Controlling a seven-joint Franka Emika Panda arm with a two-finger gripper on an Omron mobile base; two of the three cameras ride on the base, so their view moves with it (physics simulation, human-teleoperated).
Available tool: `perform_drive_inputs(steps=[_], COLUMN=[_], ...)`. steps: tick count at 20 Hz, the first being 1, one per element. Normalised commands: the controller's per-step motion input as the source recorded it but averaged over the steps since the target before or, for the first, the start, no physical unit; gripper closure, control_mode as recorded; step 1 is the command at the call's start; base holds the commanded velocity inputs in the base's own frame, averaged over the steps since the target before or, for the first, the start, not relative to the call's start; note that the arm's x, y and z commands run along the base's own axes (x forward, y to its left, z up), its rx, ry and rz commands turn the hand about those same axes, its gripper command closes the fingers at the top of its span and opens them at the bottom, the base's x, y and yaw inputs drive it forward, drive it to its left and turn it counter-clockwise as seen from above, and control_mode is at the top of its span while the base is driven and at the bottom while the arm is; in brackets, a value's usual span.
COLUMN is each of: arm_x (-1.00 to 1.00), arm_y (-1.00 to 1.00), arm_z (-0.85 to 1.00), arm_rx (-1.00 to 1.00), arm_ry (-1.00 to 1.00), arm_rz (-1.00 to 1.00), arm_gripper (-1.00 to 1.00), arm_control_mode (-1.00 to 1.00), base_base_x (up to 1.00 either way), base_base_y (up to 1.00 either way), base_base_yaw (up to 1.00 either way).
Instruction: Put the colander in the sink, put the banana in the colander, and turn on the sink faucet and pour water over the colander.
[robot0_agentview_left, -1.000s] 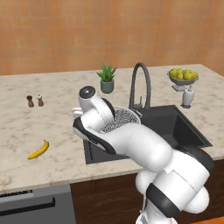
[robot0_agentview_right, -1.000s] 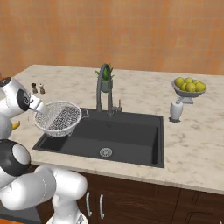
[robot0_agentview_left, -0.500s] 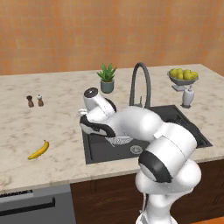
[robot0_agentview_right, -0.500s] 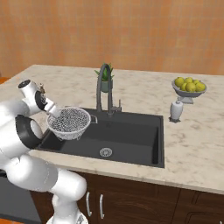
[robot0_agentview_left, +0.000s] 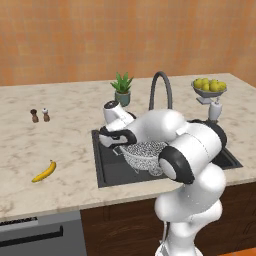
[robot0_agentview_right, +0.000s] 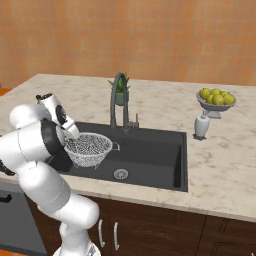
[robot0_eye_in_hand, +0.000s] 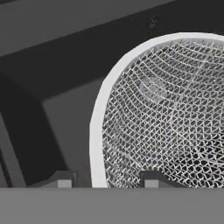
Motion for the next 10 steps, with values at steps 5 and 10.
perform_drive_inputs(steps=[5, 10], arm_x=[0.00, 0.11], arm_y=[-0.21, -0.47], arm_z=[-0.69, -0.37], arm_rx=[-0.01, -0.05], arm_ry=[-0.14, 0.00], arm_rz=[-0.08, -0.10], arm_gripper=[1.00, 1.00], arm_control_mode=[-1.00, -1.00], base_base_x=[0.00, 0.00], base_base_y=[0.00, 0.00], base_base_yaw=[0.00, 0.00])
